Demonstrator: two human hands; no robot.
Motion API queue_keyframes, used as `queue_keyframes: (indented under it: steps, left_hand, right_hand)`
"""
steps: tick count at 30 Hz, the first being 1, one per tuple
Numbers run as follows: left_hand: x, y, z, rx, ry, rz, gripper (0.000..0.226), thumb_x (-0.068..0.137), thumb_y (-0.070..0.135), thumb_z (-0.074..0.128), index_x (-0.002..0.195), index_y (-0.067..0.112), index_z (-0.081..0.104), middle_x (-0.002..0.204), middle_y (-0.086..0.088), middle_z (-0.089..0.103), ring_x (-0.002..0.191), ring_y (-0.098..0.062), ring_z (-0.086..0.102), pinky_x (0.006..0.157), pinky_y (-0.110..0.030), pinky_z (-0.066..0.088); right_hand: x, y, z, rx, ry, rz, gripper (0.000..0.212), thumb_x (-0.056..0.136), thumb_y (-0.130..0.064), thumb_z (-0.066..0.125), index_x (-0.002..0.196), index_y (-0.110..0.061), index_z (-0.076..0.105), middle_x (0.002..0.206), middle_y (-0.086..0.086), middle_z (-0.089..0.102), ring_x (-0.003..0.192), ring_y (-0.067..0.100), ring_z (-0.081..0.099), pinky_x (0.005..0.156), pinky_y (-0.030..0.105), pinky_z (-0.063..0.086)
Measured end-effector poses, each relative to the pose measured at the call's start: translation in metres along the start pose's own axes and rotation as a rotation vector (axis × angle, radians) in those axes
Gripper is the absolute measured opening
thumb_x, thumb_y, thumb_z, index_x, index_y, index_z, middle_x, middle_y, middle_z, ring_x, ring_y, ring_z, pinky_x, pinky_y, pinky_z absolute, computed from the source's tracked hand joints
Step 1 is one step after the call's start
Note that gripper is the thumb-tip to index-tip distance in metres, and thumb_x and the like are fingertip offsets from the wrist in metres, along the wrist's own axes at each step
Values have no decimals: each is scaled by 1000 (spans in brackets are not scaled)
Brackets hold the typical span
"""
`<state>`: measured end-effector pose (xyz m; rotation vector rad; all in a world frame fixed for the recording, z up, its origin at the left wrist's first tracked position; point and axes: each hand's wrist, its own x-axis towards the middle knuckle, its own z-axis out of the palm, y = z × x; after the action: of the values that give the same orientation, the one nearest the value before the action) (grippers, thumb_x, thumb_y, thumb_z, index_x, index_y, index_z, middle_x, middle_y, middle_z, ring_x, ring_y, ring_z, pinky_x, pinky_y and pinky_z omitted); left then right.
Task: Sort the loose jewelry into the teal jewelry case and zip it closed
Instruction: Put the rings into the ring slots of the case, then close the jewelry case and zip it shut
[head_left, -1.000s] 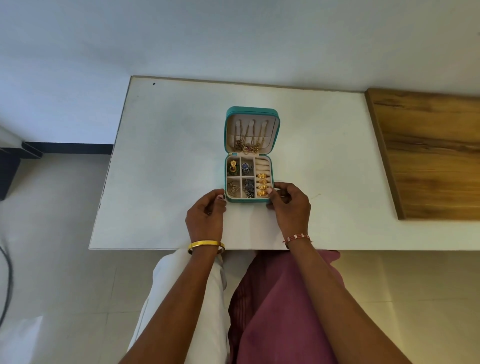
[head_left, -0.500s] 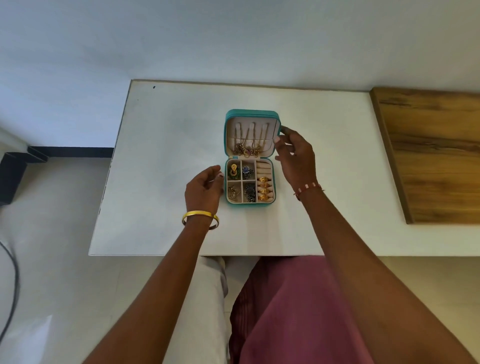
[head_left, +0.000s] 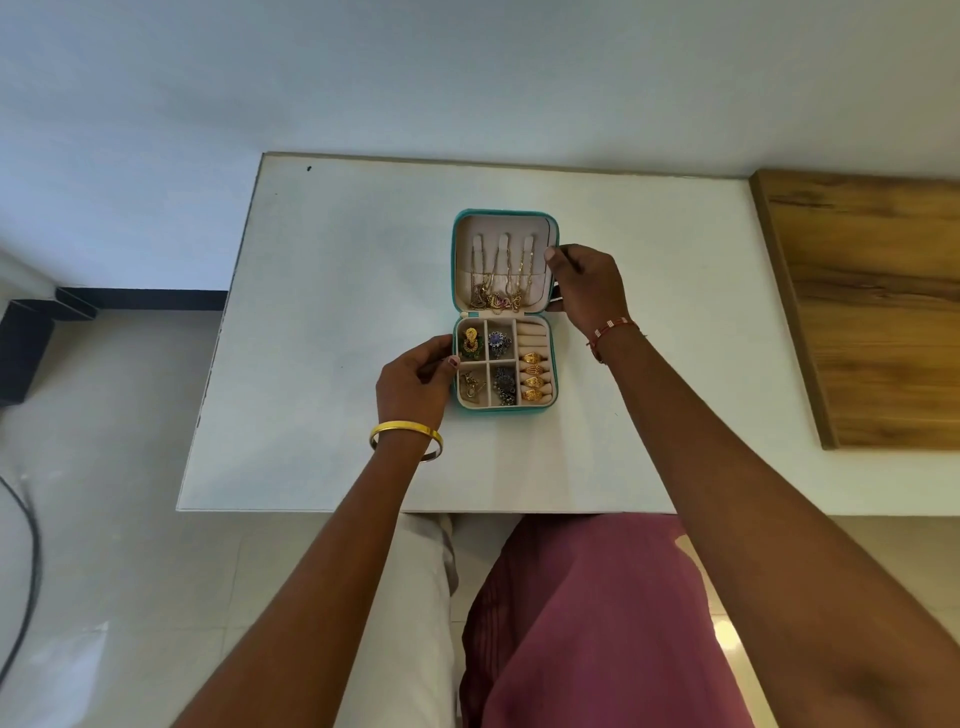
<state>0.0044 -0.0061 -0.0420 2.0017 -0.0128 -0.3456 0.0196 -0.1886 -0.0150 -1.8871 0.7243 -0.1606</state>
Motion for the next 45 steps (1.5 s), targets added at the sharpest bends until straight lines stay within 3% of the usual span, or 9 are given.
queue_keyframes:
  steps: [4,13,17,19,25,29,36,42,45]
  left_hand:
    - [0,-1,1,15,2,13,31,86,10,56,117,9,60,114,-9,65,92,-6,55,87,-16,41]
    - [0,-7,0,45,-2,43,30,87,12,55,117,11,60,113,-8,66,93,-7,56,88,-18,43]
    - [0,-8,0,51,-7,40,30,87,13,55,117,12,61,113,-8,66,91,-6,56,86,-15,42]
    - [-1,-8,-1,57,-6,44,30,88,13,55,118,12,60,114,-8,66,92,-6,55,84,-13,40]
    - [-4,-9,-2,73,-12,50,31,91,10,49,121,11,57,118,-11,63,106,-23,59,88,-20,41]
    - [-4,-11,-3,54,-23,58,33,90,5,48,122,10,56,121,-10,62,110,-21,57,88,-15,39]
    - [-5,-13,-3,32,-18,75,33,90,3,47,121,8,56,122,-9,61,108,-14,55,90,-11,36]
    - [-5,-16,-3,30,-20,88,34,90,0,45,120,8,57,121,-9,62,104,-10,53,88,-9,34]
    - [-5,-16,-2,39,-12,92,33,90,1,46,119,9,58,120,-9,62,103,-10,53,89,-11,36]
  right_hand:
    - [0,2,-4,14,-12,-6,26,94,-16,48,107,2,61,103,23,64,93,36,64,69,38,57]
    - [-26,11,-10,-119,10,-203,28,88,-11,57,114,-1,60,109,16,66,93,24,63,86,41,53]
    - [-44,15,-13,-112,50,-254,28,85,-6,61,113,-3,61,101,4,67,75,-2,58,75,8,48]
    - [-56,21,-14,-88,52,-284,31,81,2,62,112,-4,62,102,-1,63,82,-3,59,73,1,44]
    - [-86,39,-10,-29,44,-351,44,74,18,59,113,-1,60,117,2,57,96,13,60,81,3,45]
    - [-94,51,-5,-44,40,-380,47,73,19,58,116,-1,58,128,12,55,104,19,60,89,8,45]
    - [-101,63,-1,-76,59,-392,52,72,20,46,117,-3,58,129,-4,51,110,19,59,91,18,48]
    - [-105,55,1,39,74,-286,47,72,2,42,116,0,60,119,-17,54,102,9,61,81,8,48]
    - [-107,48,5,106,77,-217,30,80,-17,58,106,-2,60,122,-4,58,94,6,61,73,8,49]
